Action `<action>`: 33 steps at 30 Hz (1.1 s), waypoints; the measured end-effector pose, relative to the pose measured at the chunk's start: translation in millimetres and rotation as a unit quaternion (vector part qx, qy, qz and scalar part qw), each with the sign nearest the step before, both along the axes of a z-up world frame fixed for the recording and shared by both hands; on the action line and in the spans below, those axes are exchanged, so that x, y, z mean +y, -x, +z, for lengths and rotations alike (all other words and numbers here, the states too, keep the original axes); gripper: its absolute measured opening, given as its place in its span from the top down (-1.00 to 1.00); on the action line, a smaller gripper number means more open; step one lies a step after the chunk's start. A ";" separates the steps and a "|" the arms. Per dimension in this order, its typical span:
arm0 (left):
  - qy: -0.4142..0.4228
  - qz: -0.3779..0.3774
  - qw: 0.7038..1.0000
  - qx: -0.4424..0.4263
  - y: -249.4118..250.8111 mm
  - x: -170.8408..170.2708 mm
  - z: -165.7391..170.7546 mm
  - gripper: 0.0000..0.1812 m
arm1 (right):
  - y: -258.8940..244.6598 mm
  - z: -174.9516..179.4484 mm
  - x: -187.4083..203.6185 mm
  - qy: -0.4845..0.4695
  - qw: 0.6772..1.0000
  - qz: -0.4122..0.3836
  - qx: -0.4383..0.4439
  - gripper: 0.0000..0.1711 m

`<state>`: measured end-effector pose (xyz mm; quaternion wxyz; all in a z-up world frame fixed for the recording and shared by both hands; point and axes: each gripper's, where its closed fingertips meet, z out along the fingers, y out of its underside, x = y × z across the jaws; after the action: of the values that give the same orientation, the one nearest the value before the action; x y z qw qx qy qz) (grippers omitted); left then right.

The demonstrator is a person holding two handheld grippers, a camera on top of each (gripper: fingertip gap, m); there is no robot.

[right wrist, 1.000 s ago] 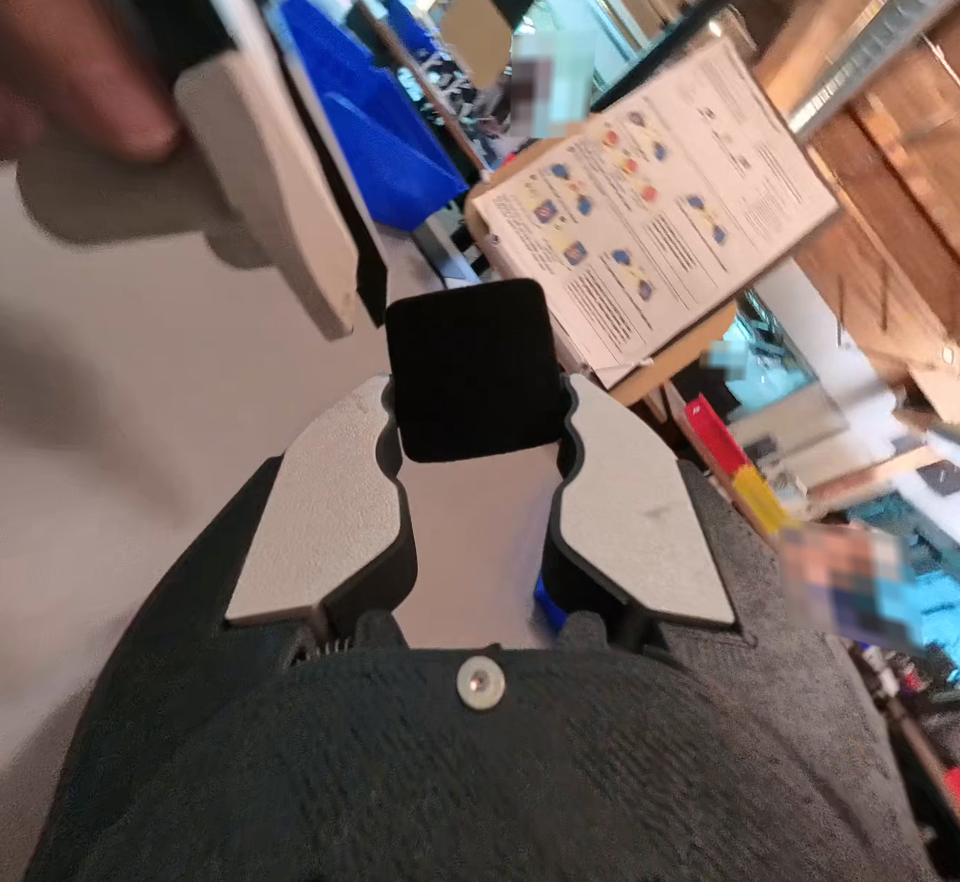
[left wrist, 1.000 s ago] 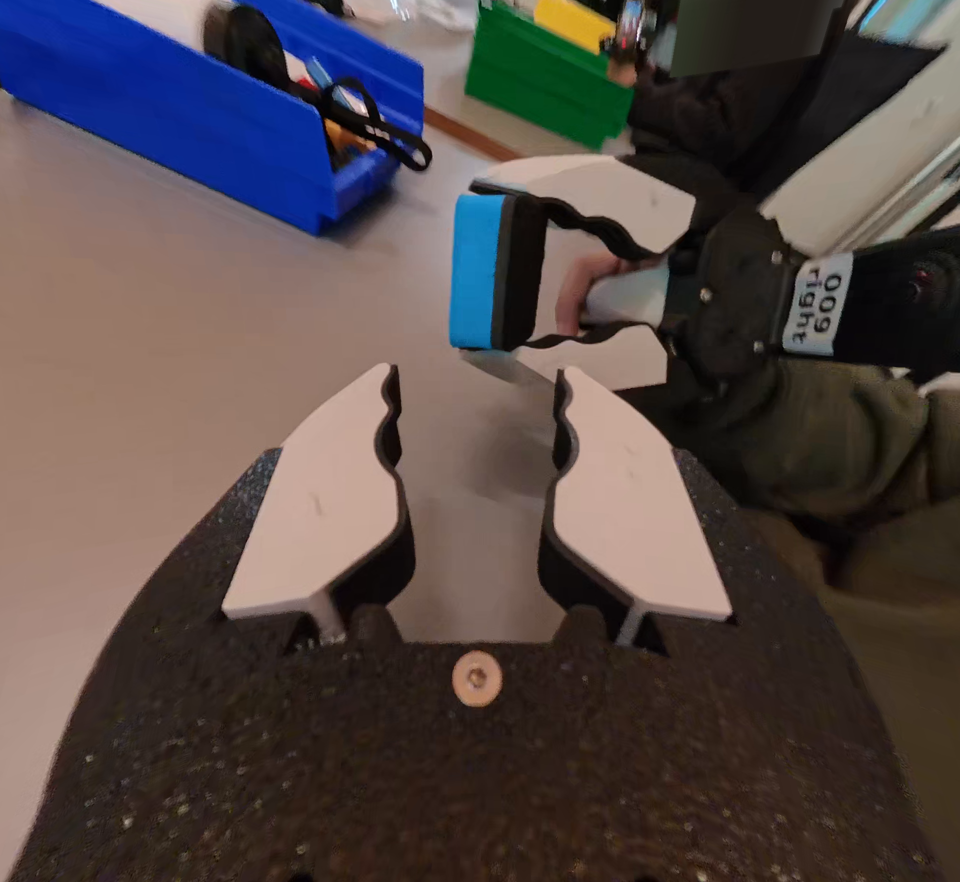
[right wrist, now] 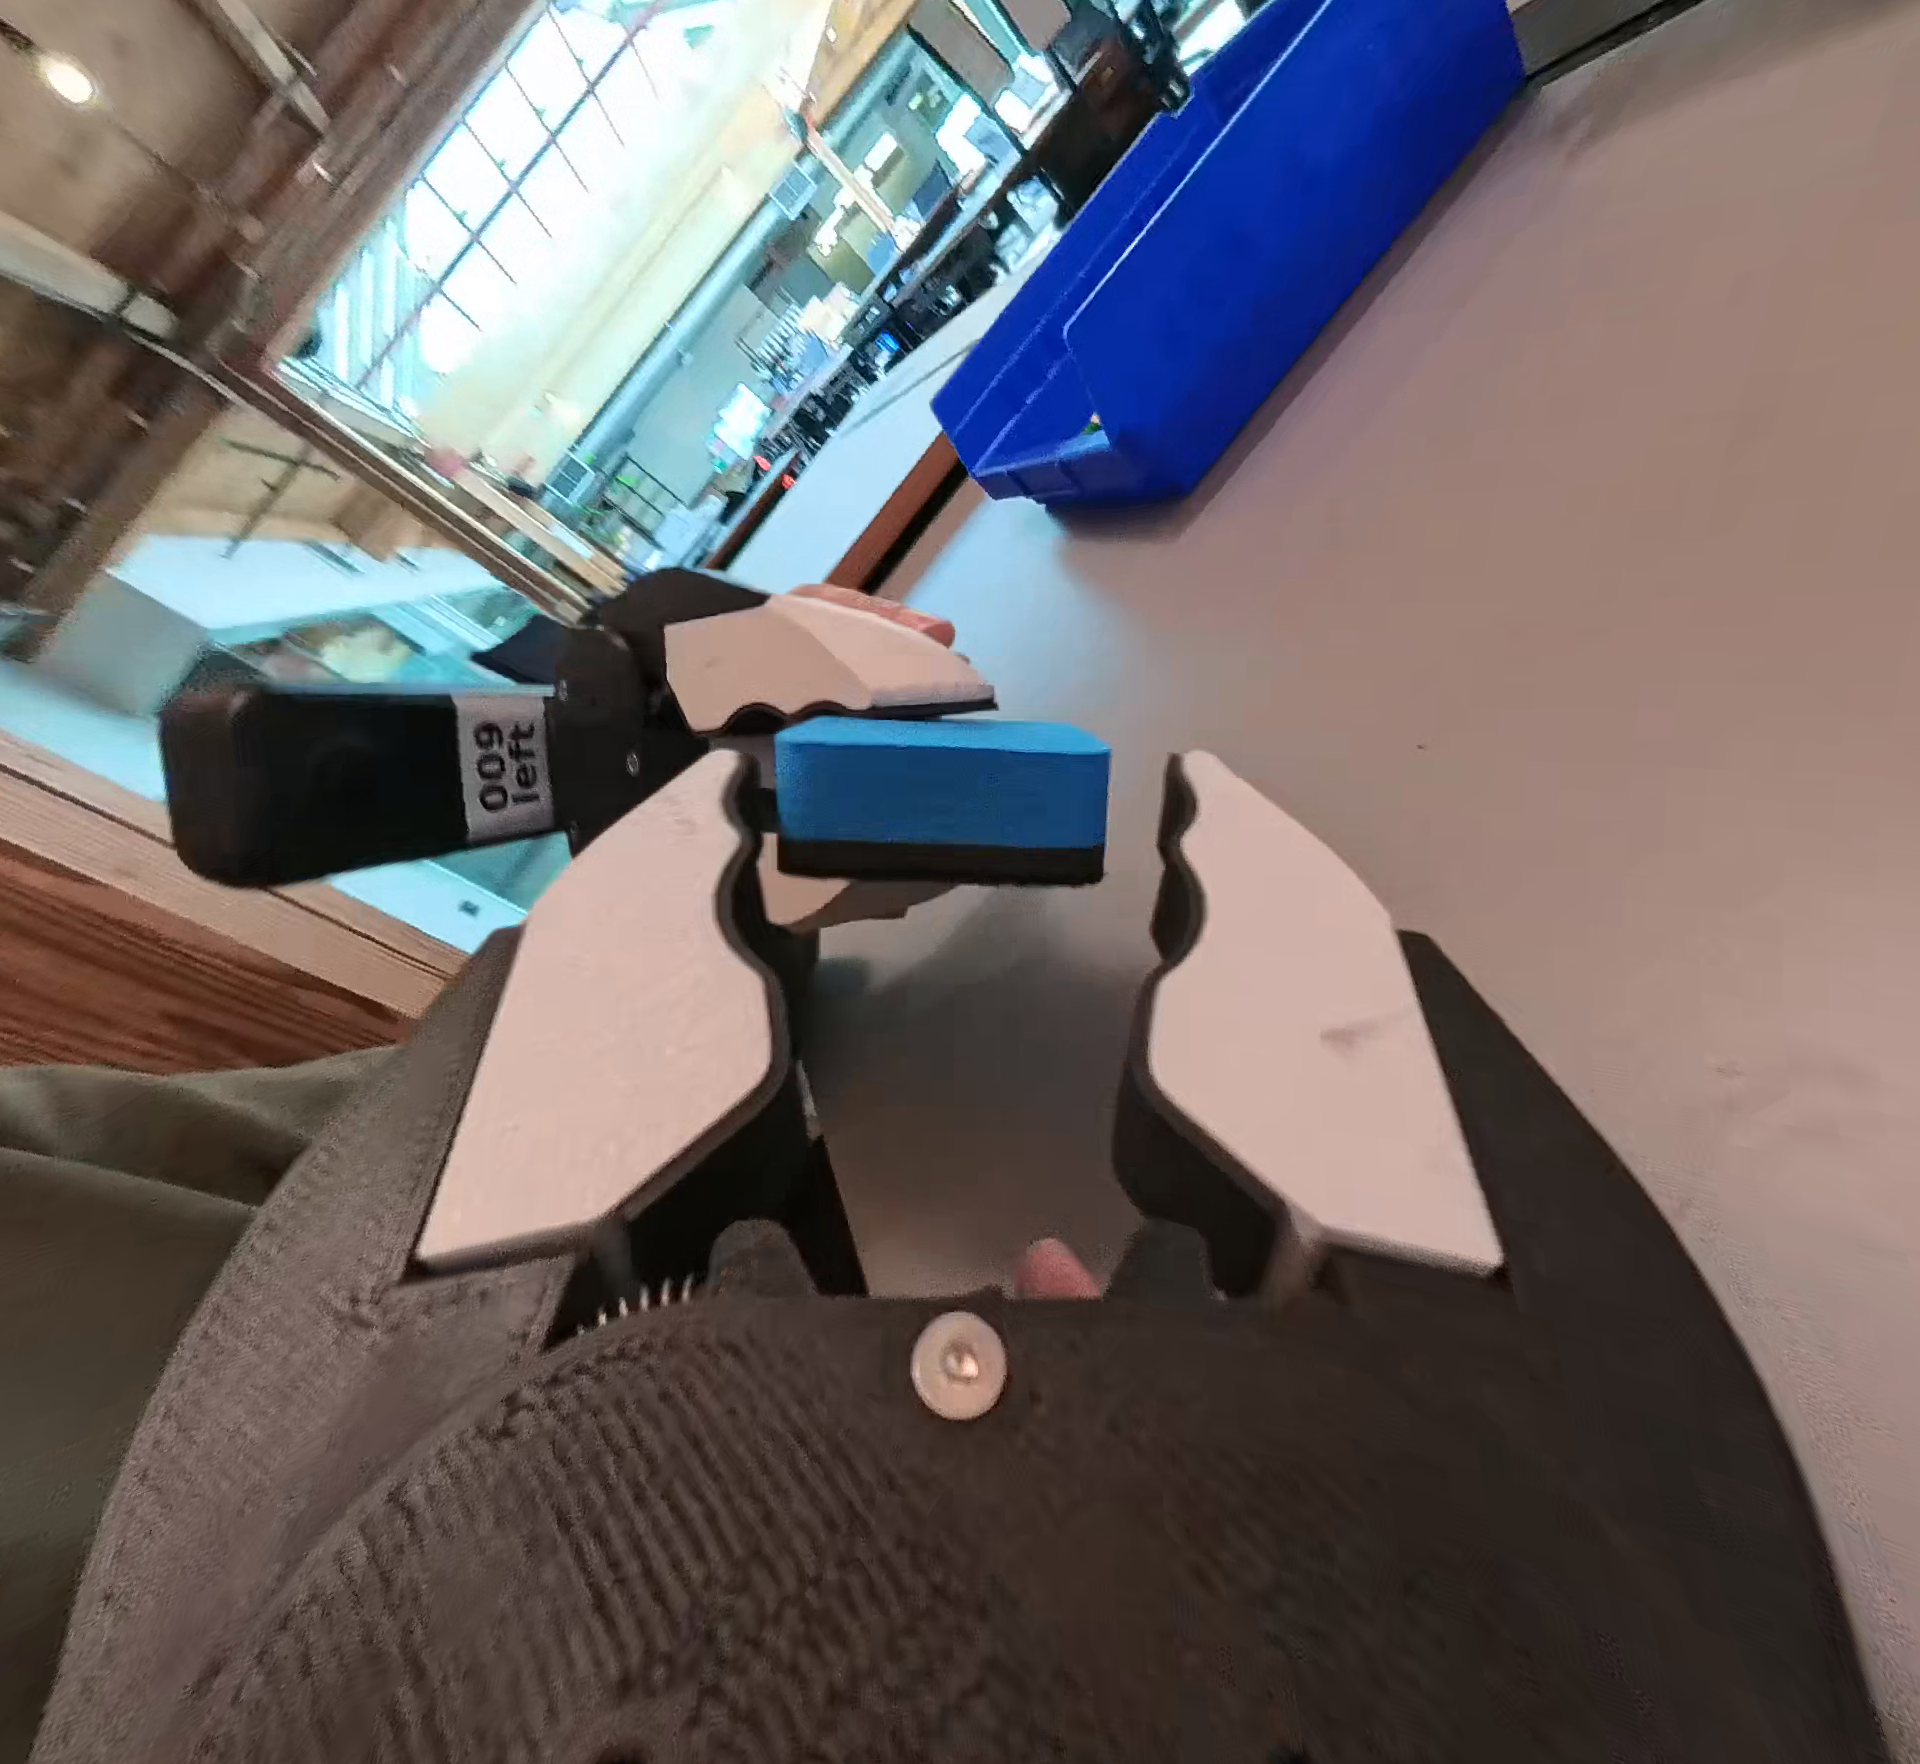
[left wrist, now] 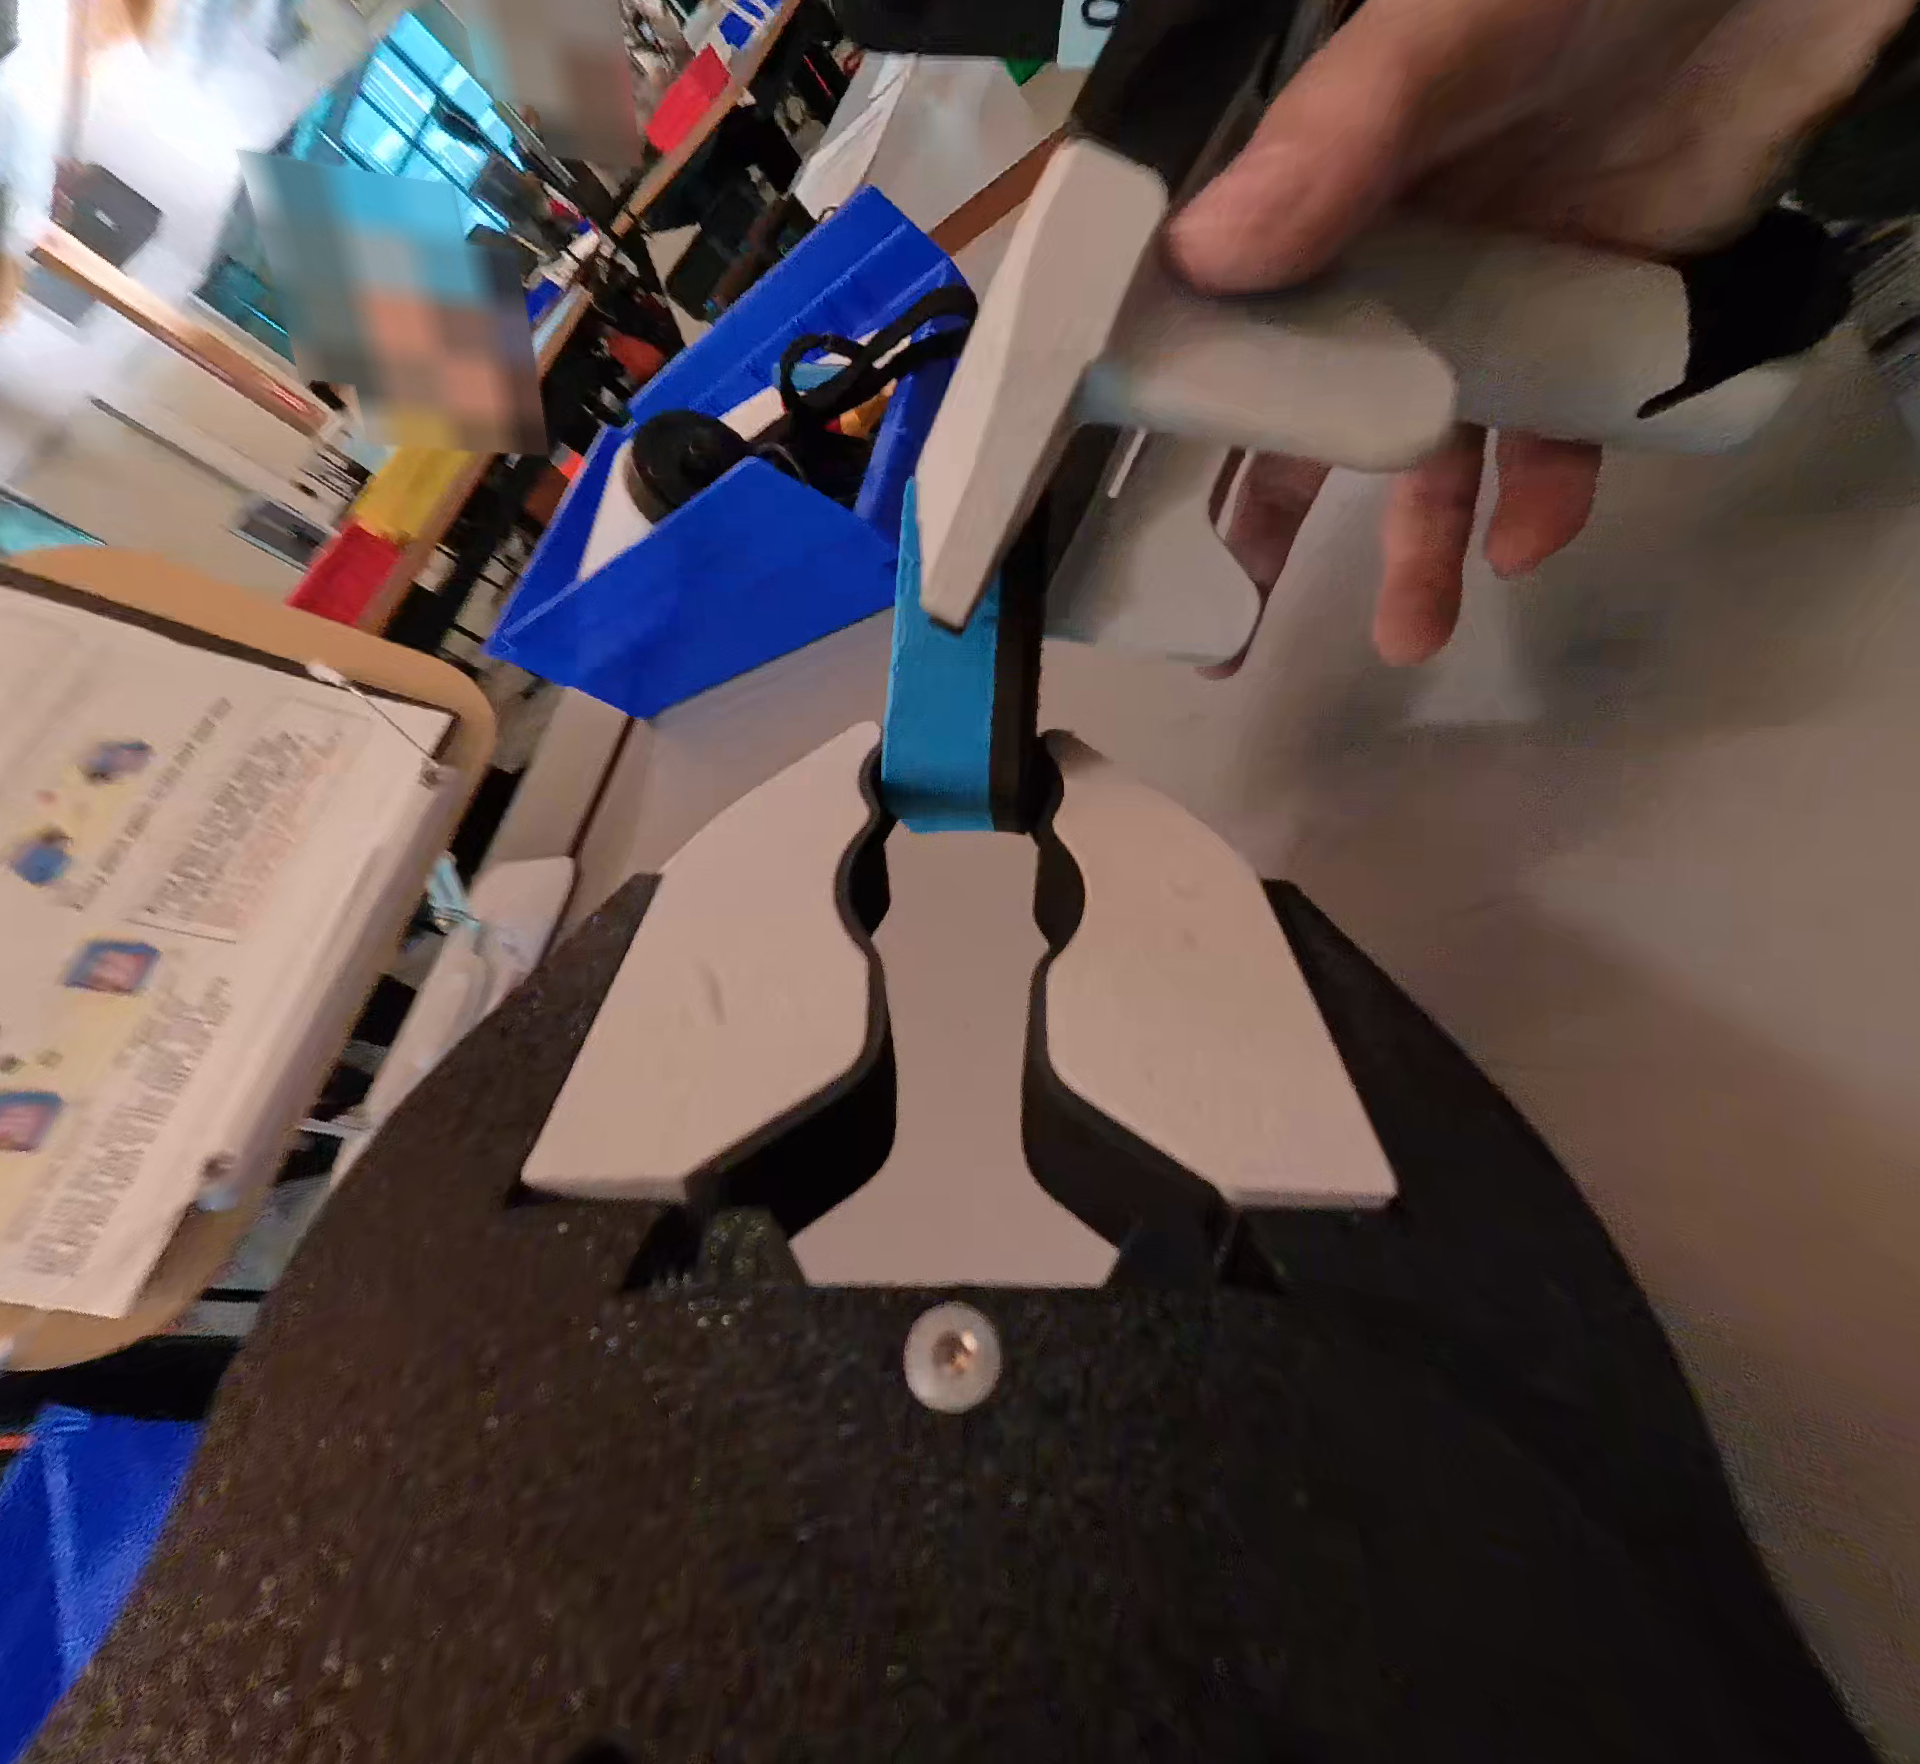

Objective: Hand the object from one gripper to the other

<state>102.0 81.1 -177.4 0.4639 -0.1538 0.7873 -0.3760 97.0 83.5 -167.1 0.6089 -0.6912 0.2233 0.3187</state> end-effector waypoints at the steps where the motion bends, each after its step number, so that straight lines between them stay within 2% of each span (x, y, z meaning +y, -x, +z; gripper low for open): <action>1: -0.014 0.001 1.000 -0.013 -0.4 -0.2 1.0 0.74 | -0.4 0.8 -0.1 -0.007 1.000 0.002 0.007 0.22; 2: -0.028 0.006 0.999 -0.021 -1.2 1.2 0.7 0.75 | -0.6 0.7 -0.3 -0.009 1.000 0.004 0.008 0.30; 7: -0.032 0.013 0.999 -0.035 -1.9 3.1 1.2 0.74 | -0.1 2.4 0.6 -0.021 0.998 0.012 -0.062 0.31; 10: 0.037 0.013 0.999 -0.013 -0.8 2.2 5.7 0.52 | -3.0 17.5 -4.0 -0.068 0.991 0.010 -0.115 0.31; 12: 0.138 -0.017 0.989 0.054 4.9 -3.7 7.2 0.36 | -5.5 31.8 -11.6 -0.116 0.981 0.007 -0.157 0.31; 14: 0.273 -0.055 0.948 0.156 12.6 -11.3 10.8 0.23 | -3.2 42.4 -21.0 -0.160 0.965 0.015 -0.207 0.31; 15: 0.346 -0.074 0.912 0.208 16.2 -14.6 15.4 0.20 | -1.2 44.8 -24.9 -0.173 0.956 0.020 -0.237 0.31; 17: 0.477 -0.115 0.813 0.314 23.0 -20.8 24.9 0.23 | 6.3 45.3 -30.8 -0.189 0.930 0.032 -0.313 0.31; 20: 0.570 -0.186 0.657 0.457 37.5 -32.1 27.4 0.34 | 18.9 35.3 -32.3 -0.176 0.883 0.055 -0.430 0.31; 21: 0.583 -0.205 0.622 0.480 40.7 -34.9 27.5 0.36 | 21.6 31.2 -30.9 -0.167 0.871 0.060 -0.459 0.31; 22: 0.595 -0.213 0.600 0.490 40.1 -36.3 26.2 0.38 | 23.2 27.1 -29.2 -0.156 0.862 0.063 -0.479 0.31; 24: 0.620 -0.219 0.572 0.491 35.9 -36.8 25.3 0.44 | 24.2 22.7 -25.5 -0.147 0.848 0.059 -0.505 0.31; 26: 0.622 -0.229 0.561 0.497 37.1 -38.3 22.6 0.63 | 23.2 17.9 -22.8 -0.133 0.839 0.055 -0.525 0.31; 31: 0.627 -0.231 0.570 0.479 34.5 -35.1 19.0 0.73 | 21.5 10.6 -20.3 -0.112 0.852 0.053 -0.509 0.31; 33: 0.623 -0.236 0.586 0.460 34.3 -31.1 20.0 0.74 | 13.5 5.9 -20.3 -0.083 0.864 0.039 -0.495 0.17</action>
<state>67.7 50.0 -157.4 -0.2752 -0.3664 0.4771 -0.7499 83.5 63.3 -161.1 0.6818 -0.7129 -0.1622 -0.0245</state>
